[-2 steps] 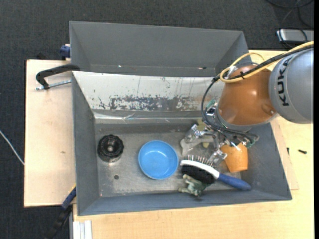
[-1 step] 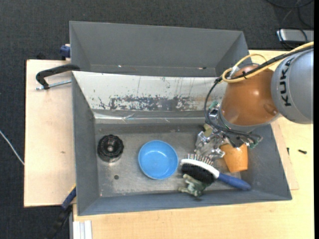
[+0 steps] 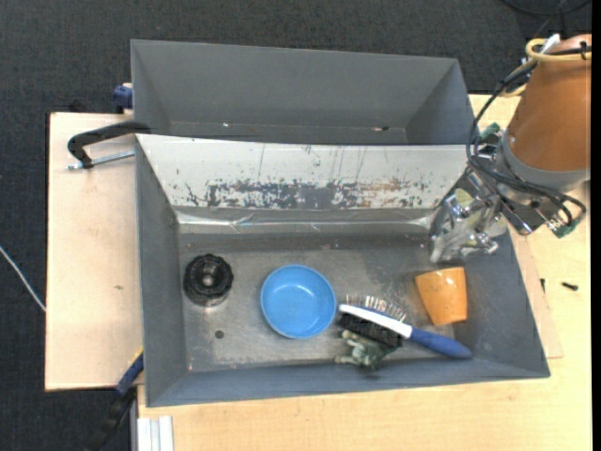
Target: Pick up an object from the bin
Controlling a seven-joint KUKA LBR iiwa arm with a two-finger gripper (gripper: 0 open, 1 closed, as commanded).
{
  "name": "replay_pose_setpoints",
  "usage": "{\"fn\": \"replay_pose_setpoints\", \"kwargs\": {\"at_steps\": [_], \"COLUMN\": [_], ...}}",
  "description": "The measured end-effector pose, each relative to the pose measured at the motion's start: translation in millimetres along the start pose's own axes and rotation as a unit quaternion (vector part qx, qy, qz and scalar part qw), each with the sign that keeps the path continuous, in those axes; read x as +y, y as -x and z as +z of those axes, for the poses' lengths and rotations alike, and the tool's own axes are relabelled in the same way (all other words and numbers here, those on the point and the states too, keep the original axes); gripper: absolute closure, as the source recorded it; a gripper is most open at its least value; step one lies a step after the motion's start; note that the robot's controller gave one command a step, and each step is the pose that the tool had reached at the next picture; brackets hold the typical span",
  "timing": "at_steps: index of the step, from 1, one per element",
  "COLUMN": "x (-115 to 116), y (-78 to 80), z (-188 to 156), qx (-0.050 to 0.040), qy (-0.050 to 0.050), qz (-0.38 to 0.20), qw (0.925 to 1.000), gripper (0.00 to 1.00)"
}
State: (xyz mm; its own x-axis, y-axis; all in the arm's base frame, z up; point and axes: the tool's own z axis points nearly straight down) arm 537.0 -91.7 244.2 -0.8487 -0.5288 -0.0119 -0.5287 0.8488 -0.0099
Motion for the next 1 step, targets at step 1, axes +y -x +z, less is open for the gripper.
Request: {"fn": "replay_pose_setpoints", "kwargs": {"at_steps": [1], "x": [2.5], "y": [-24.4], "z": [71.0], "qx": [0.0059], "qy": [0.008], "qz": [-0.229], "qw": [0.9734], "gripper": [1.00]}}
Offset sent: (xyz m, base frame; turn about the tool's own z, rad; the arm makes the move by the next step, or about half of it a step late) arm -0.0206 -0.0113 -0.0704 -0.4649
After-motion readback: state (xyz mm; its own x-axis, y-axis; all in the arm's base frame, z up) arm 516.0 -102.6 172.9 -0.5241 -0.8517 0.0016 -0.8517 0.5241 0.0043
